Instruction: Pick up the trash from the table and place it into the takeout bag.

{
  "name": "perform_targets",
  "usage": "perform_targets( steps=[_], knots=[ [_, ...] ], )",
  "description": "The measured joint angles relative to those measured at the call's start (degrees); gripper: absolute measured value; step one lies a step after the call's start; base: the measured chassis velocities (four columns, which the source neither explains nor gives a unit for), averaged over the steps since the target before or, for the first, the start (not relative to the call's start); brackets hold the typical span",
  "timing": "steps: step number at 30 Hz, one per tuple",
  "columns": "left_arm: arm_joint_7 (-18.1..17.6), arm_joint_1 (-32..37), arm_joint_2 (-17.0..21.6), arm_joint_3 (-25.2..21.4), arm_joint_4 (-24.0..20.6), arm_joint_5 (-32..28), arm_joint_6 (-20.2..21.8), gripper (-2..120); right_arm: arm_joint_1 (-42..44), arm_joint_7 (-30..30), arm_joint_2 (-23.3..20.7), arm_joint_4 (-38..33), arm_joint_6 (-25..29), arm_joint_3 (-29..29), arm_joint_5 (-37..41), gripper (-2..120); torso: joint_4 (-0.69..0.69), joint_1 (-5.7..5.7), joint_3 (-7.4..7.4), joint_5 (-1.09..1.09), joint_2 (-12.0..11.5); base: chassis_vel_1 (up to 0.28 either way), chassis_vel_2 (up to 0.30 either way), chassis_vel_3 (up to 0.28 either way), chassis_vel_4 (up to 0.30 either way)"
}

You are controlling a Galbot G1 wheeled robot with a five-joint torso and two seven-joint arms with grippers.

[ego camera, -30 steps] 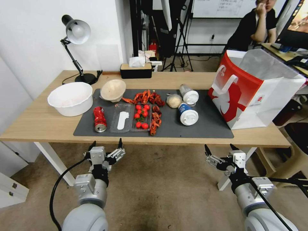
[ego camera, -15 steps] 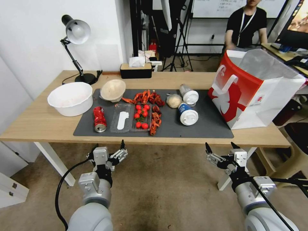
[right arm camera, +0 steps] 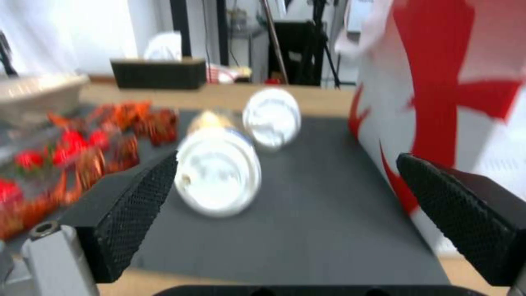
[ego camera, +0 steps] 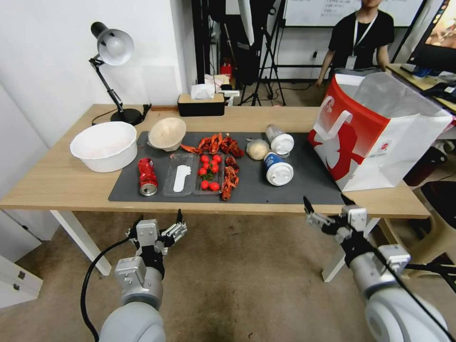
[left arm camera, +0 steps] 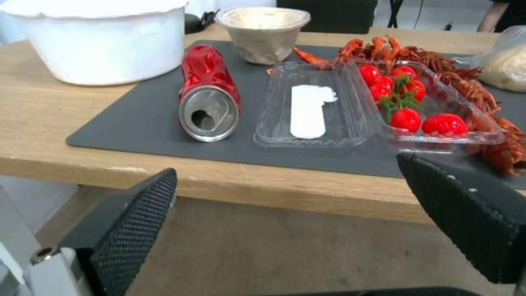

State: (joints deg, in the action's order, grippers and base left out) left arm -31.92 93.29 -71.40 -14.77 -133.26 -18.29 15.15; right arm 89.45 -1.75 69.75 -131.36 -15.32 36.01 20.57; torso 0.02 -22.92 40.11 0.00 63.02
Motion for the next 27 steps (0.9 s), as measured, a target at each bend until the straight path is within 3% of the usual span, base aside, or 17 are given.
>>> perform_targets(
  steps=[4, 8, 13, 23, 27],
  knots=[
    [0.0, -2.2, 1.3, 1.4, 1.6, -1.1, 0.2, 100, -1.3, -1.3, -2.5, 1.1, 3.1, 0.4, 3.2, 100, -0.07, 0.0, 0.0, -0.03, 0.0, 0.0, 0.0, 0.0, 0.0],
    [0.0, -3.4, 2.2, 2.2, 2.5, -2.3, 0.7, 100, -4.3, -2.2, -4.1, 3.0, 4.8, -0.1, 4.6, 100, -0.02, 0.0, 0.0, -0.01, 0.0, 0.0, 0.0, 0.0, 0.0],
    [-0.1, -3.2, 2.2, 1.7, 2.4, -2.6, 1.2, 100, -11.8, -3.3, -6.2, 7.5, 5.2, -4.9, 7.4, 100, 0.0, 0.0, 0.0, 0.0, 0.0, 0.0, 0.0, 0.0, 0.0],
    [-0.2, -2.0, 1.6, 0.5, 1.6, -2.4, 1.2, 100, -22.5, -7.7, -7.7, 14.4, 3.1, -13.9, 10.1, 100, -0.02, 0.0, 0.0, 0.0, 0.0, 0.0, 0.0, 0.0, 0.0],
    [-0.3, -1.7, 1.3, 0.3, 1.5, -2.3, 1.1, 100, -28.8, -12.3, -7.5, 17.4, -0.7, -18.1, 11.3, 100, -0.02, 0.0, 0.0, -0.01, 0.0, 0.0, 0.0, 0.0, 0.0]
  ],
)
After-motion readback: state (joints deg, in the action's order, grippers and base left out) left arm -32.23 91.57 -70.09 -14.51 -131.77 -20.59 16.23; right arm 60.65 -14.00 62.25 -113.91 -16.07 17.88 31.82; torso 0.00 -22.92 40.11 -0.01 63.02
